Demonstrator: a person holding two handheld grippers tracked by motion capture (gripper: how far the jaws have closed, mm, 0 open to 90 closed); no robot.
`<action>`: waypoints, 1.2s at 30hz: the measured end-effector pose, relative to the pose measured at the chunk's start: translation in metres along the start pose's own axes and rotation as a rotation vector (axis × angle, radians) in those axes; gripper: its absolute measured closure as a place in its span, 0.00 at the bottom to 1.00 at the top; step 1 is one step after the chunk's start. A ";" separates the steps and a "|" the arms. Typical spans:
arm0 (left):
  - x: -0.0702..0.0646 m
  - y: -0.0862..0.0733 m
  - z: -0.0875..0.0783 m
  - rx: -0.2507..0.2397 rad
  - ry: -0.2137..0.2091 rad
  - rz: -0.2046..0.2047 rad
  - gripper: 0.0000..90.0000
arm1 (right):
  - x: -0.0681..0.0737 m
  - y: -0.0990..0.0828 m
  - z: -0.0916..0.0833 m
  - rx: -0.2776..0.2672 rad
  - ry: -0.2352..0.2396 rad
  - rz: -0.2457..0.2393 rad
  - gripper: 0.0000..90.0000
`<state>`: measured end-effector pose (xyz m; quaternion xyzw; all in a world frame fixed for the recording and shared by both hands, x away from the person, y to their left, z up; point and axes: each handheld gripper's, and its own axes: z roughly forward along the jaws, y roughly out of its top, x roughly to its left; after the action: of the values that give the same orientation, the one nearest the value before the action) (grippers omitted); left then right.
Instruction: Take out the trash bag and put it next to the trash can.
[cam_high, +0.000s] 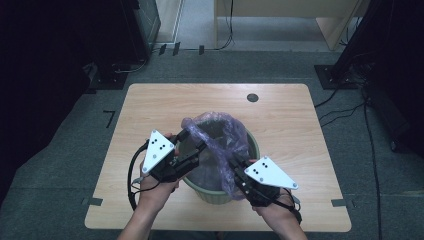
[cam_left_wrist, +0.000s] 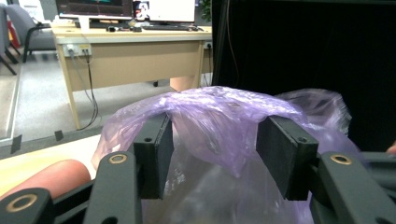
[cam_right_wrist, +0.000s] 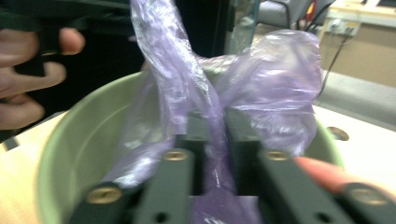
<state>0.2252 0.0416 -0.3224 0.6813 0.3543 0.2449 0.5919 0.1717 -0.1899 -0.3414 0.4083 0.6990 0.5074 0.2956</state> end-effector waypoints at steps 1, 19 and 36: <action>0.002 -0.001 0.000 0.002 0.006 -0.002 0.49 | -0.003 0.000 0.000 -0.009 -0.003 0.006 1.00; 0.032 -0.019 0.005 0.052 0.105 -0.046 0.43 | -0.024 0.020 -0.015 -0.180 -0.059 0.002 1.00; 0.034 -0.013 -0.030 -0.030 -0.011 -0.115 0.12 | -0.028 0.045 -0.015 -0.293 -0.109 0.051 1.00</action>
<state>0.2214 0.0871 -0.3329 0.6524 0.3857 0.2120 0.6170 0.1858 -0.2147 -0.2943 0.4053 0.5898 0.5884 0.3764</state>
